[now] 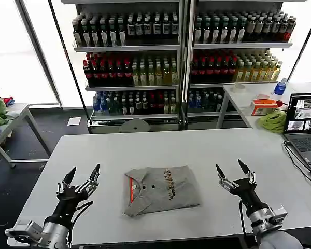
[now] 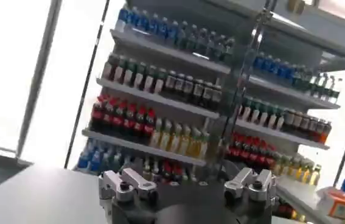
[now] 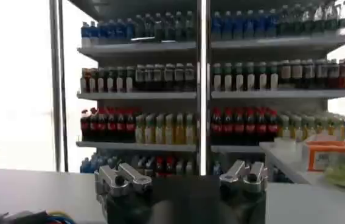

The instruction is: Fold and organize the clothes.

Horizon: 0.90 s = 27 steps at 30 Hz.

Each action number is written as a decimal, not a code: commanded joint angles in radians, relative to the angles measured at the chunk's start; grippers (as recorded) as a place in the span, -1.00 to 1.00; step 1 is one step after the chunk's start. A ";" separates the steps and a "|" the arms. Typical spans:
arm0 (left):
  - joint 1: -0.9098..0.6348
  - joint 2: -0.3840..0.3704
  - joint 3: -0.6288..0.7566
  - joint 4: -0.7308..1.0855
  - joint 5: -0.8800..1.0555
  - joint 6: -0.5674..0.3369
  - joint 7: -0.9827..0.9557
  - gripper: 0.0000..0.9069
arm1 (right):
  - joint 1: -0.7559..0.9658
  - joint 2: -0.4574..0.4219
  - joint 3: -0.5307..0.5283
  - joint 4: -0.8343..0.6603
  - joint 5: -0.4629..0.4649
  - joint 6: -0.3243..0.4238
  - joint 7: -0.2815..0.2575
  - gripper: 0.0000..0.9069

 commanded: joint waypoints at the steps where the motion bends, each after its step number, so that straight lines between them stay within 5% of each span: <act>1: 0.087 -0.060 0.018 0.068 0.263 -0.280 0.041 1.00 | -0.118 0.019 0.024 -0.006 -0.102 0.181 -0.045 1.00; 8: 0.105 -0.083 0.019 0.144 0.291 -0.382 0.068 1.00 | -0.114 0.021 0.001 -0.053 -0.100 0.203 -0.049 1.00; 27: 0.114 -0.120 -0.022 0.206 0.317 -0.404 0.153 1.00 | -0.121 0.037 0.010 -0.090 -0.030 0.210 -0.106 1.00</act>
